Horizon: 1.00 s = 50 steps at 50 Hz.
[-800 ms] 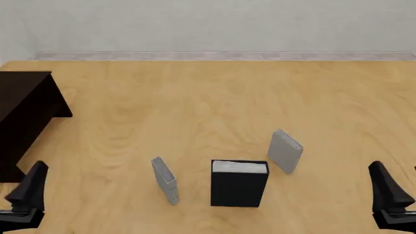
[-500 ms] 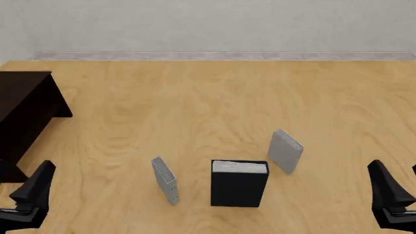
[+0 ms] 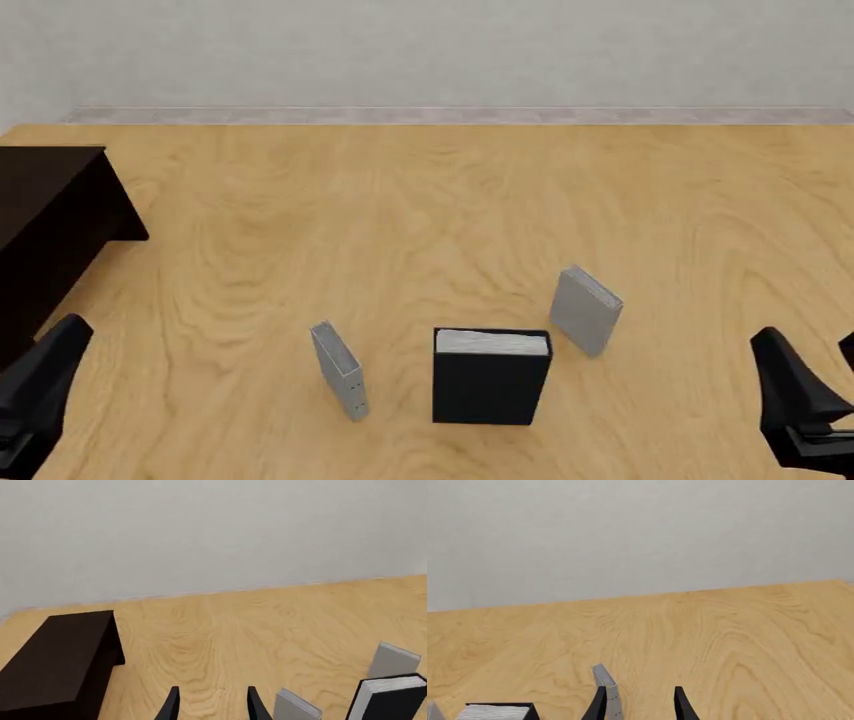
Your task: Pick up the book in the middle and place it on the cabinet shelf.
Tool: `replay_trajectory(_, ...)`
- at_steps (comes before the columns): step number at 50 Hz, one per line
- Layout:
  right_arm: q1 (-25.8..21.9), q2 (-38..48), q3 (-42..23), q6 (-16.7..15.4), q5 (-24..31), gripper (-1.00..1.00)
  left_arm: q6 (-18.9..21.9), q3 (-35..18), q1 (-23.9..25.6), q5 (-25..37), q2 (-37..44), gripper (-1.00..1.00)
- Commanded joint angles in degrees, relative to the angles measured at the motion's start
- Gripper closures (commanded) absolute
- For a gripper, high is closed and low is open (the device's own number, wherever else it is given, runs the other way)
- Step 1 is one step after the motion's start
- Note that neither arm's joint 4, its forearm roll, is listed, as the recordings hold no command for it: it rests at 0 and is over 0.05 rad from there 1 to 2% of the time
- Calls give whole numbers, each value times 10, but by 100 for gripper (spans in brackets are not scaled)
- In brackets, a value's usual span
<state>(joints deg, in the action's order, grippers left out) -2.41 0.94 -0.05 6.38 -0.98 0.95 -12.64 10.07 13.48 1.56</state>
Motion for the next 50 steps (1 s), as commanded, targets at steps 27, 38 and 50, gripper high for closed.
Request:
replay_trajectory(27,-1,18,0,16,-4,-100,50,-85,88,72,42,-100)
replay_trajectory(38,-8,14,0,20,-2,-100,52,-103,126,57,89,-100)
replay_trajectory(50,-17,16,0,21,-3,-100,68,-100,162,25,144,-100)
